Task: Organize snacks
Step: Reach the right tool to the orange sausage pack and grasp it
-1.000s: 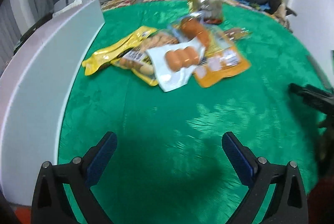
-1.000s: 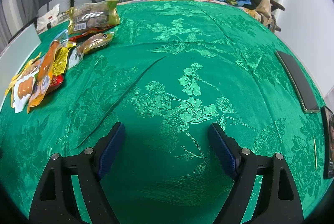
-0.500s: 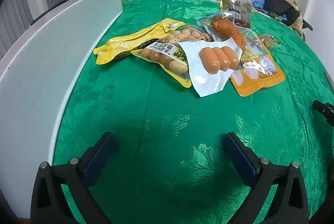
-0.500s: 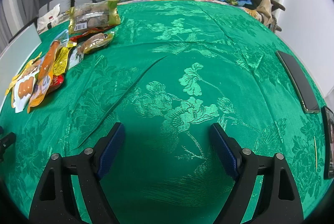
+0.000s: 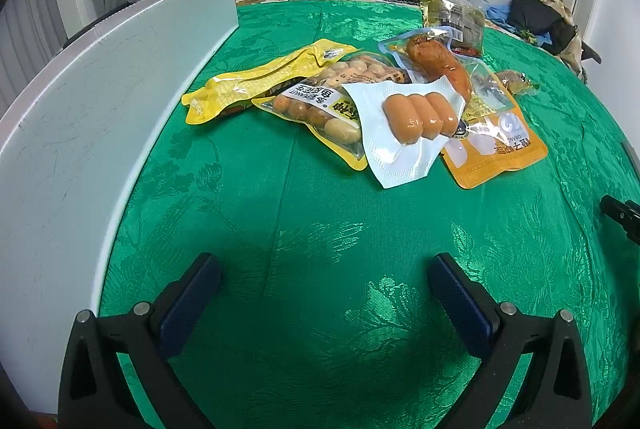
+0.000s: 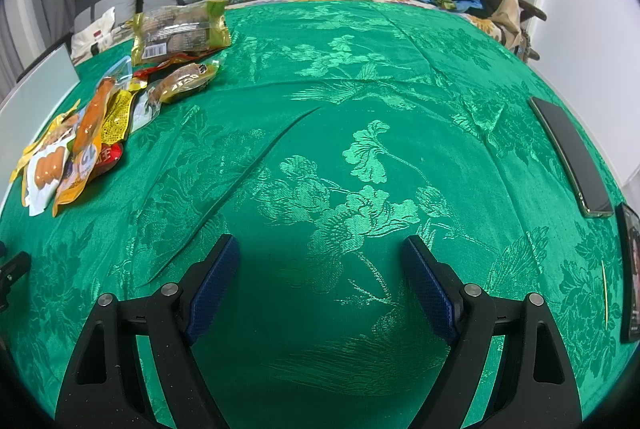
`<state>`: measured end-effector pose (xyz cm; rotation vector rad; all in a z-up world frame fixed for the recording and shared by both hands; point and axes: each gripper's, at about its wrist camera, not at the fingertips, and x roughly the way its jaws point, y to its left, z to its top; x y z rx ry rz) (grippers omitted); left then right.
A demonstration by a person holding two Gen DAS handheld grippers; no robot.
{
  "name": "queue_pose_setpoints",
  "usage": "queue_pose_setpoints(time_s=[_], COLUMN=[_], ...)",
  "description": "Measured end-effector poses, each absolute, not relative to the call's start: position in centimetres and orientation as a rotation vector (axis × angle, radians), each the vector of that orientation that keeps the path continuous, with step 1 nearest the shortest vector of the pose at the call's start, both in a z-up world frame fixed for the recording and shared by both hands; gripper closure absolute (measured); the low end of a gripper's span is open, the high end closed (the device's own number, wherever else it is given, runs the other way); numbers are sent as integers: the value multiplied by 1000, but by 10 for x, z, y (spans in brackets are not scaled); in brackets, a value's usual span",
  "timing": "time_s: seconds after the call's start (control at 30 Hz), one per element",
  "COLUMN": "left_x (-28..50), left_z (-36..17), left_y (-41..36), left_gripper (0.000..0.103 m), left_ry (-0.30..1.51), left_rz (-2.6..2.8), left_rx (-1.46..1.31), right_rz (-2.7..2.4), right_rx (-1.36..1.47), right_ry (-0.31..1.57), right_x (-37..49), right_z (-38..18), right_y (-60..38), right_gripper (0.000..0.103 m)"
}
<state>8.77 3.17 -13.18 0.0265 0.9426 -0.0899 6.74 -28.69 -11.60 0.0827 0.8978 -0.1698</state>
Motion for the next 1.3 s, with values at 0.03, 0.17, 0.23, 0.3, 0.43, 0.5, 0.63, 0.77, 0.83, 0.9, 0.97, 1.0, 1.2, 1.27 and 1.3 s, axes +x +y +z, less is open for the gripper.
queue_pose_setpoints(time_s=[0.03, 0.17, 0.23, 0.3, 0.43, 0.5, 0.63, 0.77, 0.83, 0.9, 0.97, 1.0, 1.2, 1.27, 1.3], left_x=[88, 88, 88, 88, 88, 88, 93, 100, 98, 98, 99, 99, 98, 98, 98], left_z=[-132, -132, -132, -132, -132, -132, -132, -131, -131, -131, -131, -131, -132, -132, -132], left_y=[32, 32, 32, 32, 32, 32, 31, 38, 40, 40, 40, 40, 39, 40, 39], left_gripper=[0, 0, 0, 0, 0, 0, 0, 0, 0, 0, 0, 0, 0, 0, 0], left_ry=[943, 942, 942, 942, 942, 942, 950, 962, 952, 951, 950, 950, 949, 949, 949], left_rz=[-90, -90, -90, -90, -90, -90, -107, -186, -164, -163, -163, -163, -163, -164, -164], left_rx=[27, 26, 27, 27, 26, 26, 40, 78, 68, 67, 67, 66, 64, 65, 65], right_rz=[-170, -170, -170, -170, -170, -170, -170, -170, -170, -171, -171, -171, -129, -62, -14], right_rx=[83, 83, 83, 83, 83, 83, 83, 84, 84, 83, 83, 84, 69, 82, 94], right_ry=[898, 898, 897, 897, 897, 897, 897, 897, 897, 897, 897, 897, 949, 964, 956], right_x=[67, 67, 67, 67, 67, 67, 67, 67, 67, 67, 67, 67, 75, 83, 88], right_z=[-116, -116, -116, -116, -116, -116, -116, -116, -116, -116, -116, -116, -113, -108, -104], right_y=[-287, -287, -287, -287, -287, -287, -287, -287, -287, -287, -287, -287, -280, -269, -260], right_gripper=[17, 17, 17, 17, 17, 17, 17, 17, 17, 17, 17, 17, 17, 18, 18])
